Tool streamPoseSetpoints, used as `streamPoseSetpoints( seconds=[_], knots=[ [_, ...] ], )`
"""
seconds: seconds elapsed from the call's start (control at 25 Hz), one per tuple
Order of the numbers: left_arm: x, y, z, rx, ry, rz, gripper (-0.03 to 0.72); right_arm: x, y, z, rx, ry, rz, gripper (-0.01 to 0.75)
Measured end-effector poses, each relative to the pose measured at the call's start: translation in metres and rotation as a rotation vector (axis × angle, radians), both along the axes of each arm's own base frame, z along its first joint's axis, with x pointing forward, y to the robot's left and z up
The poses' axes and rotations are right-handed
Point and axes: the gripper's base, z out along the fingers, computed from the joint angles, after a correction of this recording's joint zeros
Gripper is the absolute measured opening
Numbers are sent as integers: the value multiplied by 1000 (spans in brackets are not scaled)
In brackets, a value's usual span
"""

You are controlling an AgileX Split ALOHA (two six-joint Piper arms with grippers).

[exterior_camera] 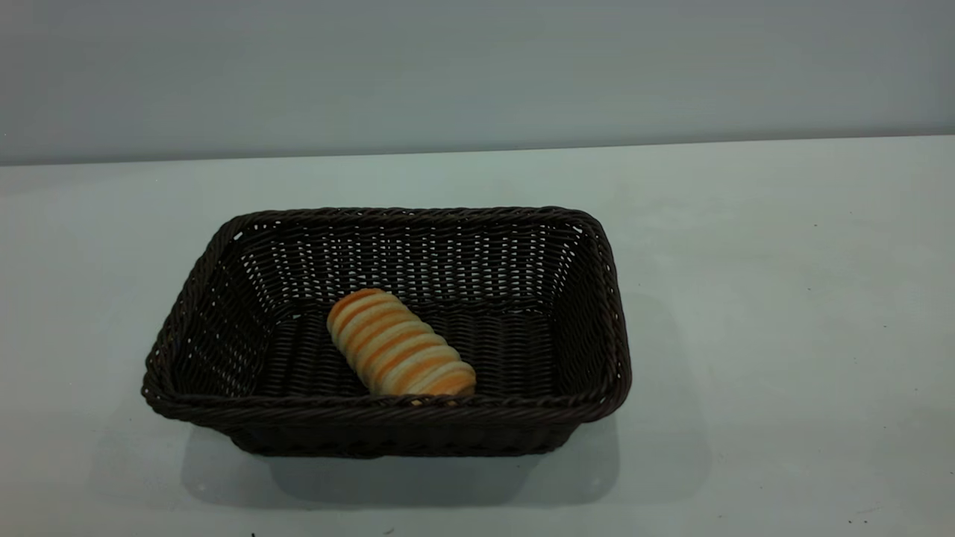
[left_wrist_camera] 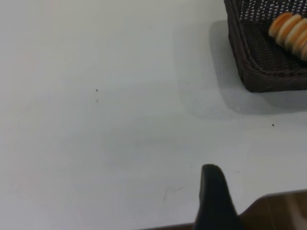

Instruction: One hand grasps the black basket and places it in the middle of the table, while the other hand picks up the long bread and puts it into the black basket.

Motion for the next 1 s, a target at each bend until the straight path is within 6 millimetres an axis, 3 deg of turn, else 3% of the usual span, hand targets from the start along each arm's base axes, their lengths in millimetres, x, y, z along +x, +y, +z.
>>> streamPoseSetpoints(
  seconds=[0.32, 1.0],
  knots=[
    [0, 0, 0, -2, 0, 2, 497, -8, -15, 1, 78, -69, -117, 305],
    [0, 0, 0, -1, 0, 2, 459, -6, -19, 0, 117, -35, -232, 245]
  ],
)
